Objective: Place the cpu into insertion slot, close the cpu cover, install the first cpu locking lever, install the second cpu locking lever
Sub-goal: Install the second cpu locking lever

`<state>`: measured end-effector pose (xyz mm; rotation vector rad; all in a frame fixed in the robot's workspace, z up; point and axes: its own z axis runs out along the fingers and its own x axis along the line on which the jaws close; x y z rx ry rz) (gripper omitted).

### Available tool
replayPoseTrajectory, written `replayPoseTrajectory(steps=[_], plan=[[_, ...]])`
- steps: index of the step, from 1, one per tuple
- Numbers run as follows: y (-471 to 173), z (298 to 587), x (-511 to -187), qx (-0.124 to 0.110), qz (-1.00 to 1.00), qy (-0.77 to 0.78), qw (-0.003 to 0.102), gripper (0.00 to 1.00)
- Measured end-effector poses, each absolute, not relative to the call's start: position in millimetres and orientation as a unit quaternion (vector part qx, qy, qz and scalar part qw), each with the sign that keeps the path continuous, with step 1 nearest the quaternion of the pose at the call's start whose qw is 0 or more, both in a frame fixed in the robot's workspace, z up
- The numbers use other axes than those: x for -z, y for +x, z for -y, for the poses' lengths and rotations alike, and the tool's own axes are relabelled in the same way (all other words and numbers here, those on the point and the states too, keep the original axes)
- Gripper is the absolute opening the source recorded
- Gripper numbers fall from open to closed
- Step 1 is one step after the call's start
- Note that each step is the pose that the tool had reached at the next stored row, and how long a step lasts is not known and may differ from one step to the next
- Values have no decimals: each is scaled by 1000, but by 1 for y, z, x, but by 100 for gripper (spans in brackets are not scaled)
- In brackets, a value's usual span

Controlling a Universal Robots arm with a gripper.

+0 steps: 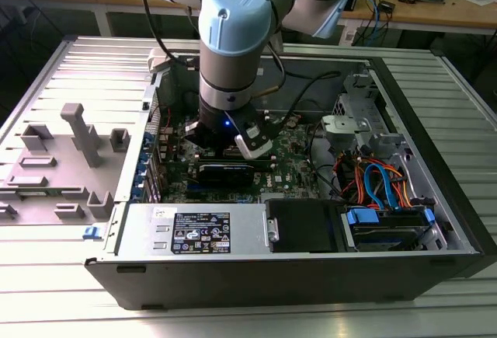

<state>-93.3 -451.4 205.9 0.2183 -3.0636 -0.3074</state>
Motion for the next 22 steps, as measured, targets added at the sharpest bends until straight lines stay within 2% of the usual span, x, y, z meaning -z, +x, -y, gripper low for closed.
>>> replayPoseTrajectory(steps=[11,22], plan=[[-95,451,-203,116,990,71,26,11],[-98,448,-200,121,990,71,26,11]])
